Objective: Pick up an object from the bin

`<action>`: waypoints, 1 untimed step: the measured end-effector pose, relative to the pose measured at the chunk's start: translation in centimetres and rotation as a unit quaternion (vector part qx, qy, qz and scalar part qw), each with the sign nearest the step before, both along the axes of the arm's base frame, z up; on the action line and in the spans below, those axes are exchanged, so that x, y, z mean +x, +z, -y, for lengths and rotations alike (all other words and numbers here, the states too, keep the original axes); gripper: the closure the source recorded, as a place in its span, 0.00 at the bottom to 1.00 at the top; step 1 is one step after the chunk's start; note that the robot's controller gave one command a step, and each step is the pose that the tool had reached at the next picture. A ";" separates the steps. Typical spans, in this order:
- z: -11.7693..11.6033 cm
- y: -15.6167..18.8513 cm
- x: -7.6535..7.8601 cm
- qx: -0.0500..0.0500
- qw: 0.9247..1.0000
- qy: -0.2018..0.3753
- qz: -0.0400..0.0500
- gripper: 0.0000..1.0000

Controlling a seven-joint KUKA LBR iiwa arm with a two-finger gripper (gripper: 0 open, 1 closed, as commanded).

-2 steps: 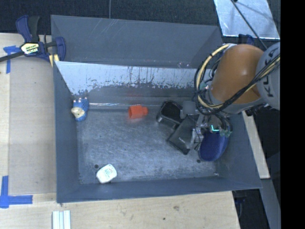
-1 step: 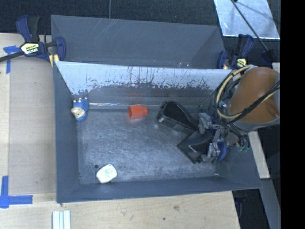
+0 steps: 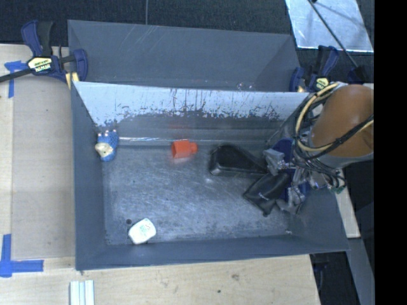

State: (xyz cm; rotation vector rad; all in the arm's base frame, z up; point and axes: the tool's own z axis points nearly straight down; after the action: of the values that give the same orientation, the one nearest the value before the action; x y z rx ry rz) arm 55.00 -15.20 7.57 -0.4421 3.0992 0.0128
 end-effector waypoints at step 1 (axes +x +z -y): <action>0.2 0.0 -0.1 -0.002 1.000 0.000 -0.001 1.00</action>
Offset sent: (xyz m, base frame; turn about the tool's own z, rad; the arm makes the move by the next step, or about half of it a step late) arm 0.0000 0.0000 0.0000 0.0000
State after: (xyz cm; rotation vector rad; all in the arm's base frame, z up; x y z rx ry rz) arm 54.91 -15.44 7.54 -0.4429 3.1015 0.0059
